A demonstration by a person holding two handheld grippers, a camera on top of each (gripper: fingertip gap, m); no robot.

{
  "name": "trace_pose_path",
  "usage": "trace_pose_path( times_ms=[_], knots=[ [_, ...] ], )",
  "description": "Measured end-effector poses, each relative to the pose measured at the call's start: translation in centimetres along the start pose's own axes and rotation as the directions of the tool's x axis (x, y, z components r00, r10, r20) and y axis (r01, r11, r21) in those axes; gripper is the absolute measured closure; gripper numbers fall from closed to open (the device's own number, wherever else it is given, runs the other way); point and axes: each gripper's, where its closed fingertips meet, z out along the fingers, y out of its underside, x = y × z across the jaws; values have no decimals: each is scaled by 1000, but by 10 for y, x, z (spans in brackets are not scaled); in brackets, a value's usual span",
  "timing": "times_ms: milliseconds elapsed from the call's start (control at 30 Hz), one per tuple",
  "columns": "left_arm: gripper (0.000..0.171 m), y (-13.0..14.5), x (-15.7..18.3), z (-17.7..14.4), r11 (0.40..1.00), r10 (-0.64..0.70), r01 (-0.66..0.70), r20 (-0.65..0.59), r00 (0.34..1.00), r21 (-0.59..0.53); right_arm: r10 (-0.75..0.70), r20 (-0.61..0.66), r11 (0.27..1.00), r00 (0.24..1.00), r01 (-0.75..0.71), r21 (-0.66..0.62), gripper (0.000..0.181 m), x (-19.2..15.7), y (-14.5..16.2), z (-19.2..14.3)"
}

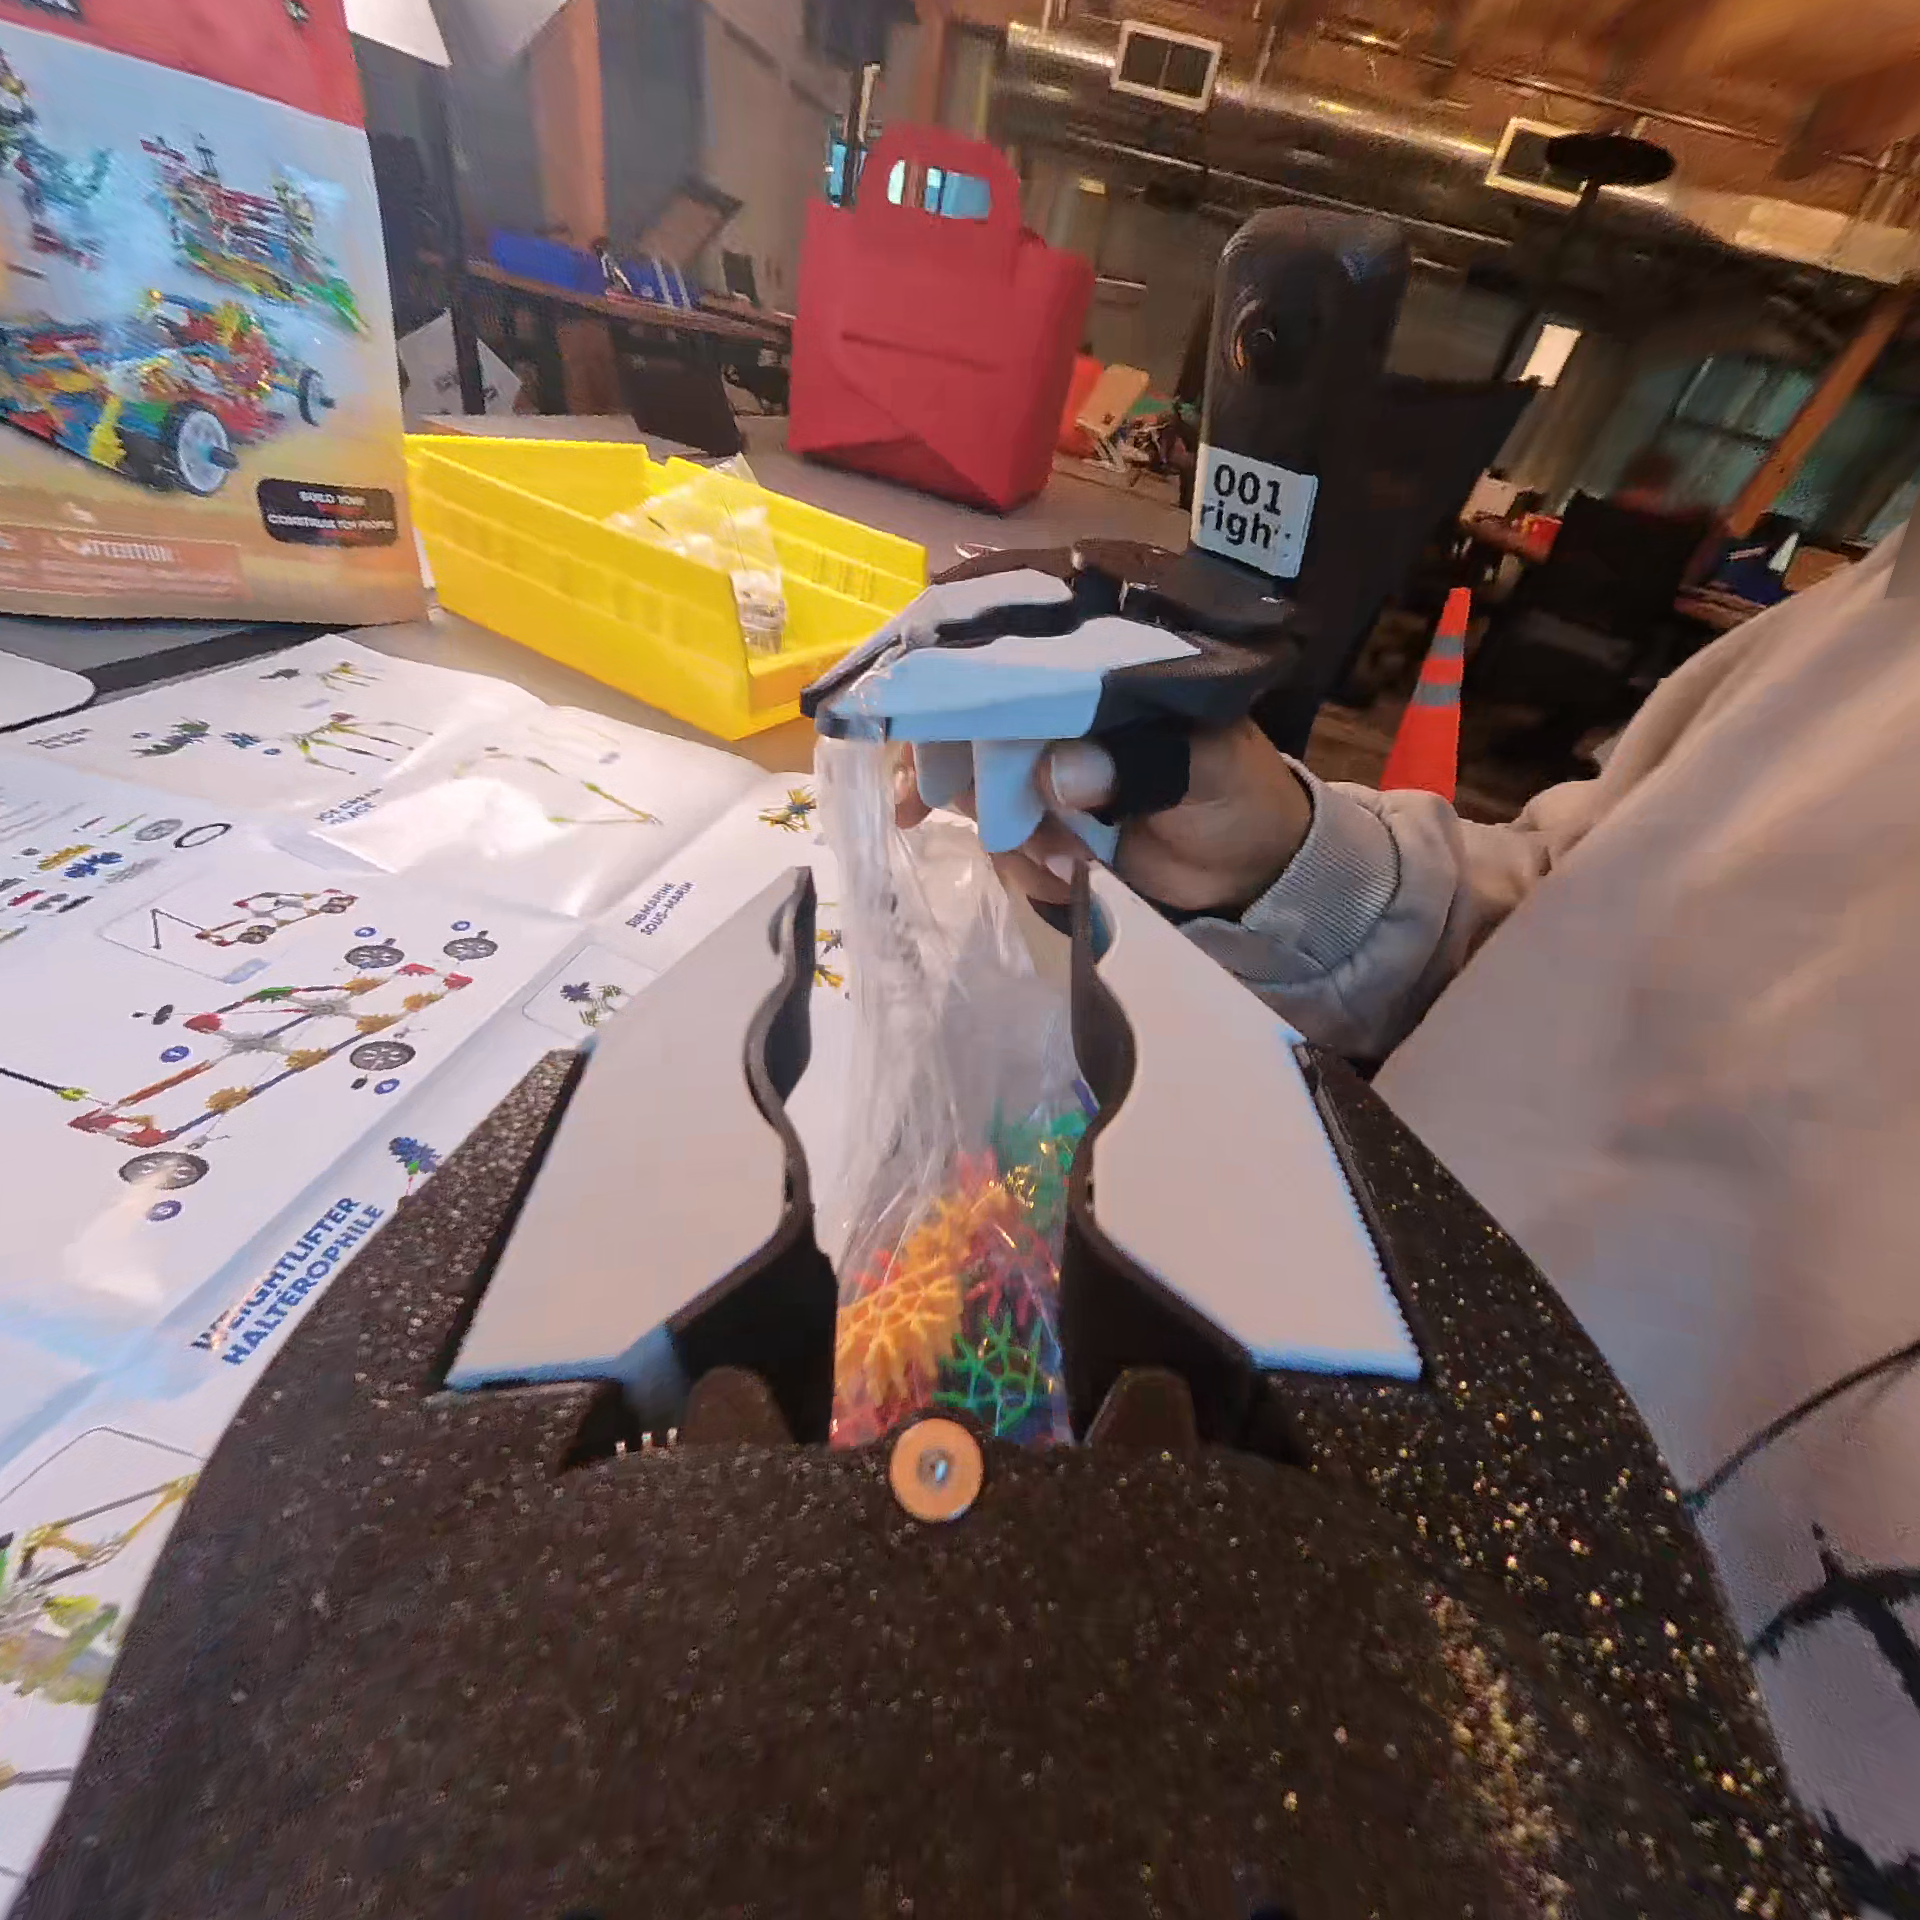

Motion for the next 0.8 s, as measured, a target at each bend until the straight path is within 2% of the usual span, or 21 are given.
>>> trace_pose_path(
  times_ms=[67, 100, 133, 200, 233, 533, 633, 667, 700, 733, 800],
  knots=[
    [117, 7, -4, 14, 998, 38, -34, 72, 997, -49, 8, 56, 999, 998, -9, 31, 181, -11, -6, 0],
    [120, 10, -8, 20, 995, 67, -58, 116, 991, -77, 1, 64, 999, 998, -3, 34, 181, -13, -7, 0],
    [127, 11, -12, 25, 992, 100, -86, 154, 983, -97, -8, 66, 999, 998, 6, 38, 181, -13, -8, 0],
    [163, 11, -16, 31, 984, 157, -138, 186, 970, -112, -4, 71, 999, 997, 1, 45, 181, -11, -11, -4],
    [171, 9, -13, 33, 983, 164, -147, 170, 972, -105, 5, 77, 999, 997, -9, 50, 181, -9, -13, -7],
    [171, 12, 2, 29, 987, 112, -104, 67, 991, -119, 65, 181, 997, 981, -70, 24, 181, -14, -7, -19],
    [150, 11, 9, 29, 987, 124, -116, 66, 990, -107, 38, 208, 999, 977, -35, -18, 181, -22, -1, -22],
    [148, 12, 9, 31, 986, 136, -127, 80, 987, -111, 29, 216, 999, 976, -22, -36, 181, -25, 2, -24],
    [152, 14, 7, 34, 982, 158, -145, 99, 982, -123, 22, 228, 999, 973, -11, -47, 181, -29, 4, -25],
    [166, 17, 7, 37, 977, 179, -165, 105, 978, -136, 21, 239, 998, 971, -6, -64, 181, -32, 7, -27],
    [171, 20, 14, 43, 974, 185, -174, 64, 981, -147, -1, 228, 996, 974, 22, -92, 181, -33, 12, -31]
  ],
)
